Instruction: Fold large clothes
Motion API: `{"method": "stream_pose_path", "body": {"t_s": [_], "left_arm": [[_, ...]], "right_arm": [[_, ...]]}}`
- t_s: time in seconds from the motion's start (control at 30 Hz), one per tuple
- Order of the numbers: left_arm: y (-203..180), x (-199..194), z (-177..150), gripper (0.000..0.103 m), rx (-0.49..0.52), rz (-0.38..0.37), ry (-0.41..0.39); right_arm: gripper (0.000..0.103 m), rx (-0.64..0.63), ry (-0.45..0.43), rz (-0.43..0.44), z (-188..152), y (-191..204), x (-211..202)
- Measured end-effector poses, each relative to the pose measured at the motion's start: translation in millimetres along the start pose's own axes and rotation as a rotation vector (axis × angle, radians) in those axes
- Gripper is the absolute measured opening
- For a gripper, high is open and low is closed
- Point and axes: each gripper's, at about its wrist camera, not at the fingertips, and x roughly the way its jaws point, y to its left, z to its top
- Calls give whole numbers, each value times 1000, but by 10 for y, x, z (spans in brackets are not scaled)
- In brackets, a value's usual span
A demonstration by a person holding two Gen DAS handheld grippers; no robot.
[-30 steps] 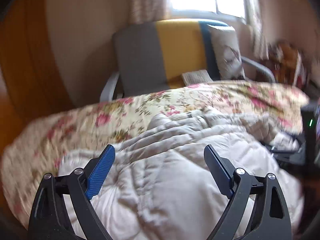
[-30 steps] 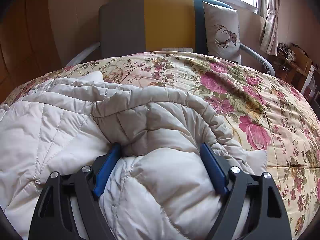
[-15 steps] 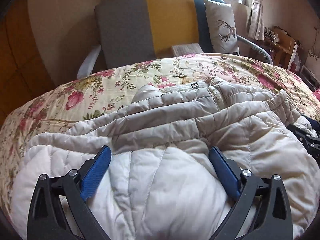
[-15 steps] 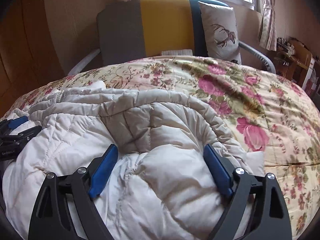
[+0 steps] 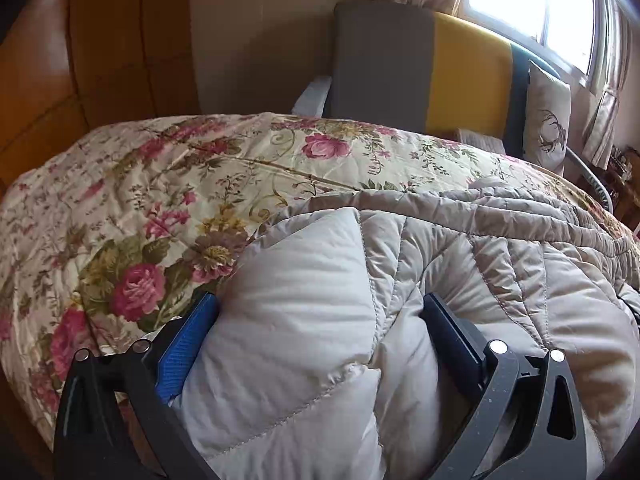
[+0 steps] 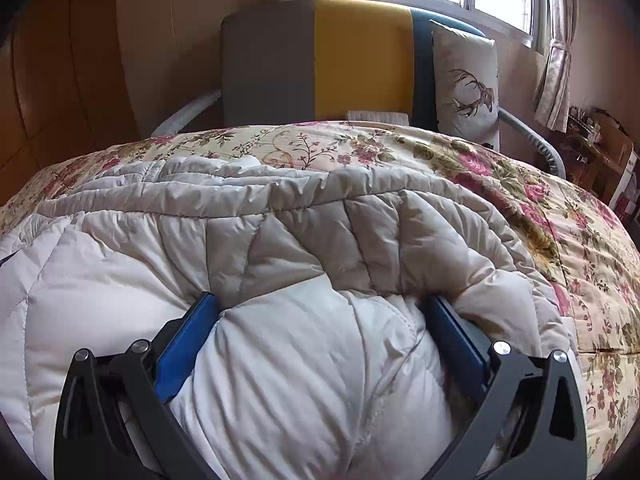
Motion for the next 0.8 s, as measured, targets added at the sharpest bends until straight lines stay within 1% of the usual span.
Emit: {"method": "stream_pose_path", "body": {"t_s": [0.07, 0.13, 0.17, 0.23, 0.3, 0.37, 0.47, 0.57, 0.63, 0.73, 0.8], "left_arm": [[-11, 8, 16, 100, 1, -11, 15], [22, -100, 28, 100, -16, -41, 15], [78, -194, 23, 100, -40, -62, 11], [278, -455, -28, 100, -138, -107, -38], [553, -654, -117, 100, -244, -112, -74], [819, -735, -201, 100, -322, -89, -62], [1168, -751, -416, 100, -422, -121, -7], [1281, -738, -615, 100, -462, -198, 29], [1282, -706, -716, 100, -482, -268, 52], [1224, -631, -774, 100, -499, -370, 78], [1202, -586, -812, 100, -508, -410, 96]], "right_arm": [[101, 4, 1, 4, -8, -12, 10], [101, 10, -10, 9, -23, -32, -11], [101, 13, -18, 13, -31, -43, -24], [101, 20, -31, 14, -48, -62, -60], [101, 21, -38, 10, -48, -57, -79], [101, 20, -41, 7, -55, -50, -94], [101, 20, -44, 5, -61, -44, -104], [101, 20, -44, 6, -59, -46, -104], [101, 20, -45, 5, -64, -47, -109], [101, 22, -49, 5, -65, -50, -121], [101, 24, -51, 5, -69, -50, -128]]}}
